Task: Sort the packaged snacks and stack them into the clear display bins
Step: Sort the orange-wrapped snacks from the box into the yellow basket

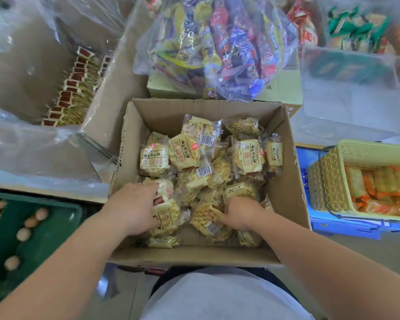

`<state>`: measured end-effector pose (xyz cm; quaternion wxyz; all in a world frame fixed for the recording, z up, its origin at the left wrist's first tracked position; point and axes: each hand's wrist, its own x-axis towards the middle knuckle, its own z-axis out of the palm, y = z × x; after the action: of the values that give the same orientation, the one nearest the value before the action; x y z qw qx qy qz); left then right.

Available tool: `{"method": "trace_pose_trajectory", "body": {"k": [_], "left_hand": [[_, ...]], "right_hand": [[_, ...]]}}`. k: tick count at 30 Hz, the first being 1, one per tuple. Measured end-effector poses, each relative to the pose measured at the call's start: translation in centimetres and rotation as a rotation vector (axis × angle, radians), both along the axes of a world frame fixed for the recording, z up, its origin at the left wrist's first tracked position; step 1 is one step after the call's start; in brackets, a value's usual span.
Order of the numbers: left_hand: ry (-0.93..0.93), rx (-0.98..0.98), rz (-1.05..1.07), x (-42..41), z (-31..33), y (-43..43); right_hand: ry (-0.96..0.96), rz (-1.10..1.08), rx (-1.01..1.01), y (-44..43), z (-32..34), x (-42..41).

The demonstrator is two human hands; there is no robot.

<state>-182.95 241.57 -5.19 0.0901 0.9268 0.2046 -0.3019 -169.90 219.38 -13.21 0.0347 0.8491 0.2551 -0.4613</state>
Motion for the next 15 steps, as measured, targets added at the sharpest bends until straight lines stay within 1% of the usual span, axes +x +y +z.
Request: {"method": "trace_pose_trajectory", "body": {"k": [2,4,5,7,9,10,12,14,15], "left_hand": [[-0.007,0.135,-0.081,0.3,-0.6,-0.3],[-0.097,0.188,-0.126,0.7,-0.6,-0.9],[-0.163,0.161,-0.14,1.0,-0.4,-1.3],[-0.336,0.03,-0.163,2.0,0.0,-2.6],[-0.487,-0.102,-0.221,3.6,0.2,-4.3],[-0.522,-0.147,-0.261,4.6,0.1,-5.1],[-0.516,-0.161,-0.391,7.0,-0.6,-6.6],[-0.459,-0.086,-0.53,9.5,-1.9,-7.7],[-0.41,-0.042,-0.554,10.5,-2.6,-7.9]], "right_hand": [[0.042,0.025,-0.026,0.4,-0.1,-0.8],[0.045,-0.007,-0.007,0.6,0.0,-1.3],[0.051,-0.045,0.012,0.6,0.0,-1.5],[0.07,-0.095,0.04,0.7,0.3,-1.7],[0.048,-0.076,0.062,0.8,0.8,-1.8],[0.021,-0.059,0.086,0.8,1.2,-1.8],[-0.035,-0.03,0.143,0.5,2.0,-1.7],[-0.055,-0.023,0.194,-0.1,3.0,-1.3],[-0.054,-0.024,0.216,-0.6,3.4,-1.0]]}}
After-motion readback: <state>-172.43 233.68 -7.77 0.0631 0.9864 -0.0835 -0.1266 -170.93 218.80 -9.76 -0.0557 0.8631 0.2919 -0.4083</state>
